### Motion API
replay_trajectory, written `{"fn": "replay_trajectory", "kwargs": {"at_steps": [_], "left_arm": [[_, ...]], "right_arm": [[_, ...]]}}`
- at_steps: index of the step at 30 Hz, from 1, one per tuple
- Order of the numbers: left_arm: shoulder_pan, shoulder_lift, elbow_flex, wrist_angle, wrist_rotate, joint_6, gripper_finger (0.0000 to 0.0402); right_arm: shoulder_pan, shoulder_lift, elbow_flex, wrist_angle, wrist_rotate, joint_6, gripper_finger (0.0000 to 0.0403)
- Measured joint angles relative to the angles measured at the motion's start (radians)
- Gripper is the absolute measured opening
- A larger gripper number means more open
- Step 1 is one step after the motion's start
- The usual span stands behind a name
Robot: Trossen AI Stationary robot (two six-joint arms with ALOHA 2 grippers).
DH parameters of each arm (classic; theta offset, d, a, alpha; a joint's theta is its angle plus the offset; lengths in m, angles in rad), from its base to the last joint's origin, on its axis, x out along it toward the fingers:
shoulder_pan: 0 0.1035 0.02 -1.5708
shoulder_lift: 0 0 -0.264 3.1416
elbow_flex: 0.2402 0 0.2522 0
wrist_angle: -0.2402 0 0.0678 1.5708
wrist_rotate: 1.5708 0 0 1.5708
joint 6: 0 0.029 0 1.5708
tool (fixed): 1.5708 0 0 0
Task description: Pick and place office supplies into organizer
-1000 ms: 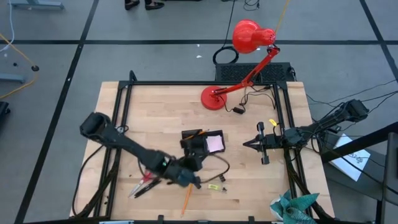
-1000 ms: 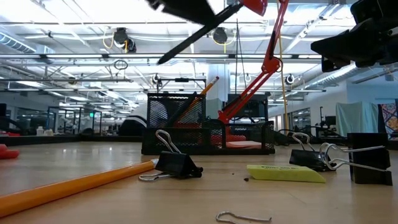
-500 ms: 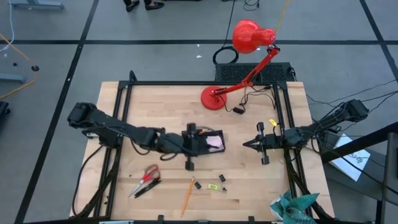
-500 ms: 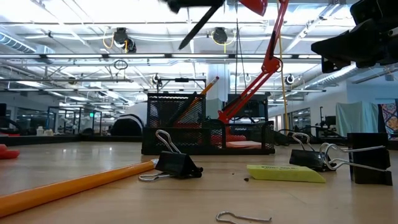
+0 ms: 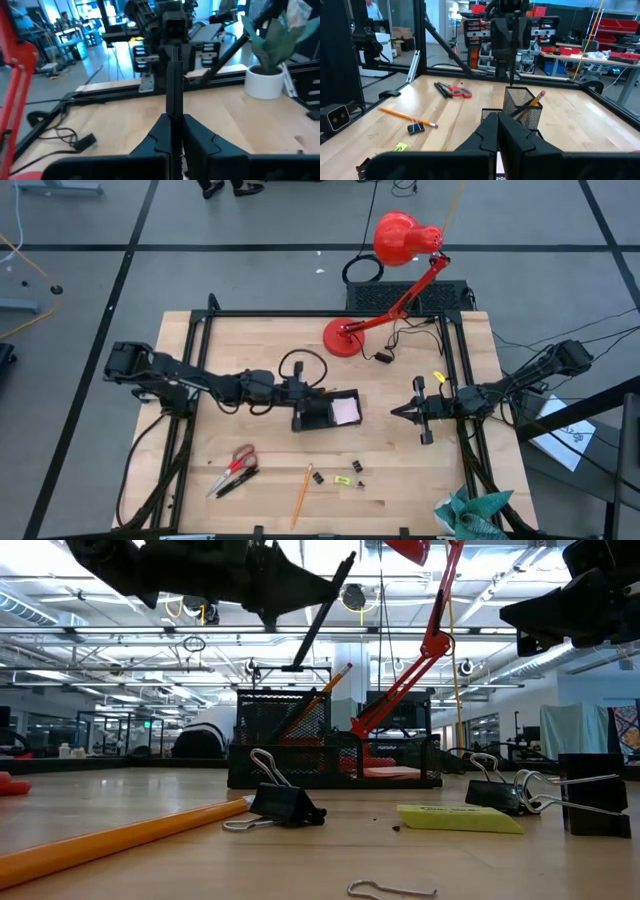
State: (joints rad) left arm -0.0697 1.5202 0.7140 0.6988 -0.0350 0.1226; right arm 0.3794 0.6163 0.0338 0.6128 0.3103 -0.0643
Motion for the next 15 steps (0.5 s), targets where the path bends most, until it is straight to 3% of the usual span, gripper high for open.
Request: {"fn": "replay_trajectory", "kwargs": {"at_steps": [9, 15], "left_arm": [[0.039, -0.001, -0.087, -0.006, -0.006, 0.005, 0.0025], [0.050, -0.001, -0.192, 0.123, -0.008, -0.044, 0.0029]], "right_arm": [[0.000, 0.001, 0.000, -0.004, 0.001, 0.024, 0.0004], [0.000, 0.001, 0.000, -0.004, 0.001, 0.034, 0.0004]]}}
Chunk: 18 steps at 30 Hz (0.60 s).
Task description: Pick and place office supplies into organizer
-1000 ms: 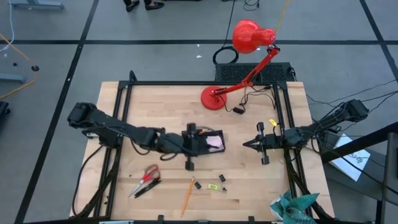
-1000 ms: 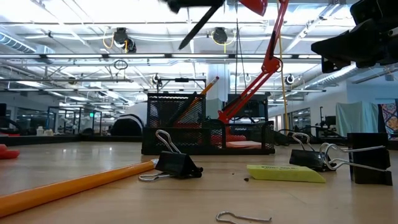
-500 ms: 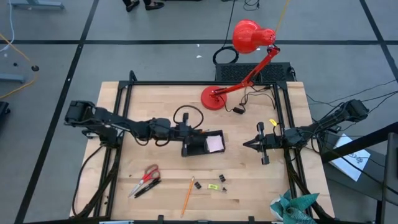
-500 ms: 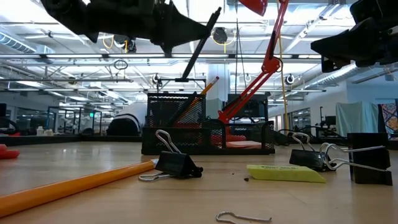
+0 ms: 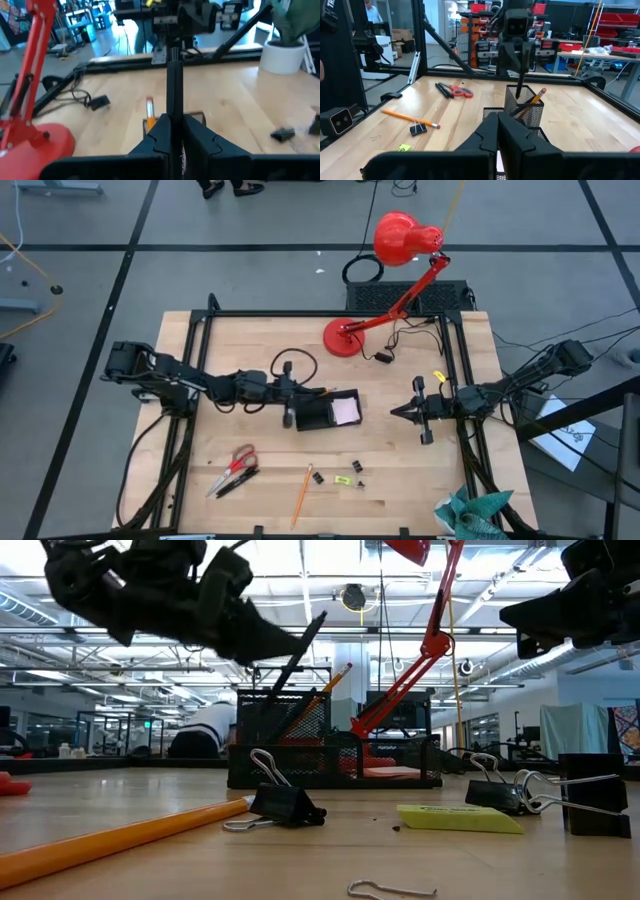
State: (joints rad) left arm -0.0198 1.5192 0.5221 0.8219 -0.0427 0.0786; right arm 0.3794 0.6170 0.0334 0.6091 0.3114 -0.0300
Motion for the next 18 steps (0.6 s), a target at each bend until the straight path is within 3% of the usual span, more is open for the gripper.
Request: {"fn": "replay_trajectory", "kwargs": {"at_steps": [13, 18], "left_arm": [[0.016, 0.000, -0.031, 0.016, -0.003, -0.040, 0.0030], [0.016, 0.038, -0.030, 0.019, -0.068, -0.131, 0.0030]], "right_arm": [[0.000, 0.000, 0.000, 0.009, 0.002, -0.008, 0.0004], [0.000, 0.000, 0.000, 0.014, 0.004, -0.011, 0.0004]]}}
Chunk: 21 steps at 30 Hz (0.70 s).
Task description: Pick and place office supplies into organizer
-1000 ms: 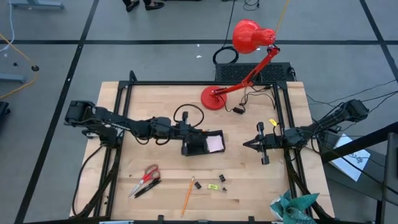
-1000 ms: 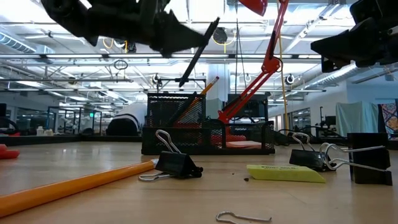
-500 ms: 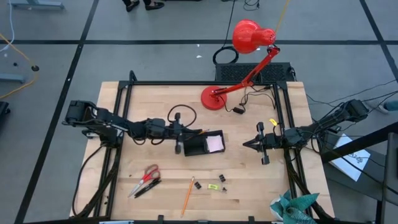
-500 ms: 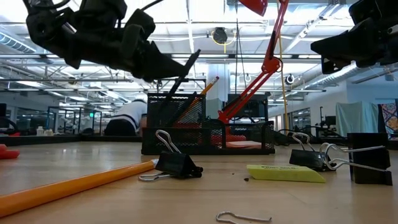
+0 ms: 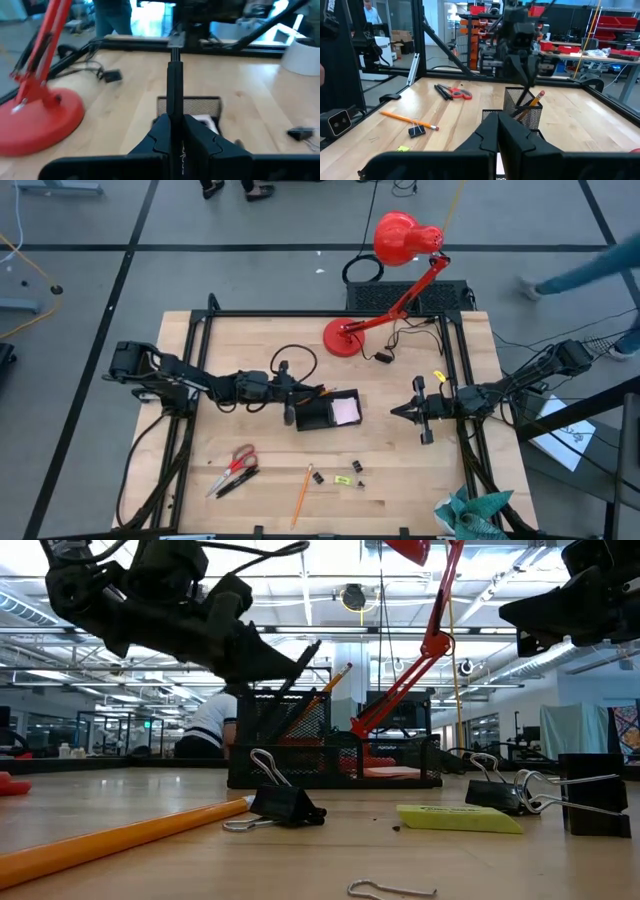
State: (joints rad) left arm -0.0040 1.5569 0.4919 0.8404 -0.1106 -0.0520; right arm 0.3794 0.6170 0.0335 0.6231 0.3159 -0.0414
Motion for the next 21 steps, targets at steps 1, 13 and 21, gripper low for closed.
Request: {"fn": "replay_trajectory", "kwargs": {"at_steps": [1, 13, 21], "left_arm": [[0.000, 0.014, 0.000, 0.014, -0.013, -0.019, 0.0030], [-0.010, 0.142, 0.007, 0.120, -0.049, -0.081, 0.0031], [-0.023, 0.142, 0.007, 0.107, -0.051, -0.055, 0.0031]], "right_arm": [[0.000, 0.000, 0.000, 0.002, 0.000, 0.000, 0.0004], [0.000, 0.001, 0.000, 0.001, -0.001, -0.001, 0.0004], [0.000, 0.000, 0.000, 0.000, -0.002, -0.008, 0.0004]]}}
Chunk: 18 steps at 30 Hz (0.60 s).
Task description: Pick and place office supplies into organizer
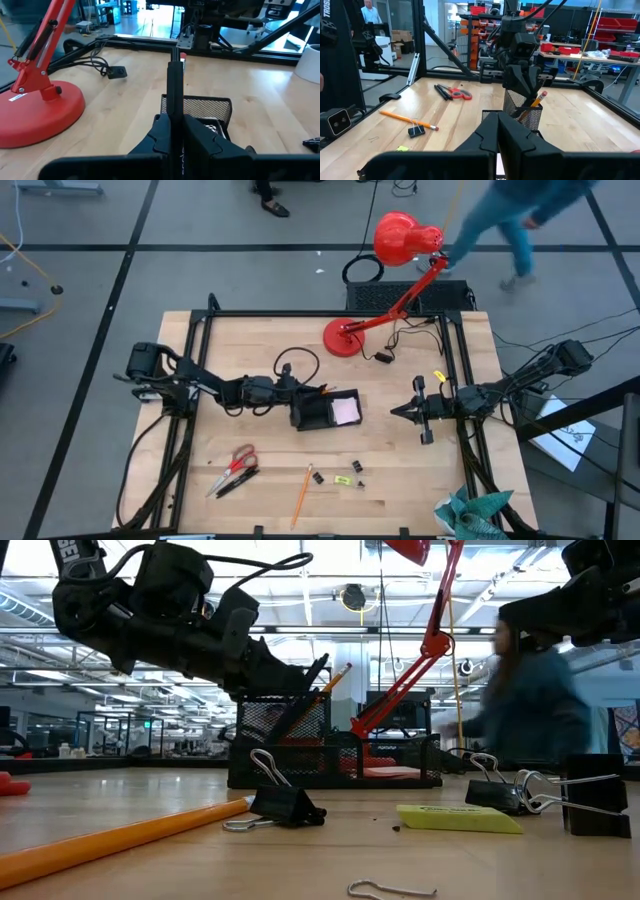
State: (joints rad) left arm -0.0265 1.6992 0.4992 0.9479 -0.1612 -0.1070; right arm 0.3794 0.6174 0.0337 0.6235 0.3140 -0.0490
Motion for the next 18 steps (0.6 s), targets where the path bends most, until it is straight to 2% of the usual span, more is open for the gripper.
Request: {"fn": "replay_trajectory", "kwargs": {"at_steps": [7, 18], "left_arm": [[0.000, 0.001, -0.001, -0.002, 0.003, -0.002, 0.0039], [0.000, 0.001, -0.002, -0.005, 0.022, -0.018, 0.0116]], "right_arm": [[0.000, 0.000, 0.000, -0.001, -0.001, 0.002, 0.0004], [0.000, 0.000, 0.000, -0.007, -0.001, 0.003, 0.0004]]}}
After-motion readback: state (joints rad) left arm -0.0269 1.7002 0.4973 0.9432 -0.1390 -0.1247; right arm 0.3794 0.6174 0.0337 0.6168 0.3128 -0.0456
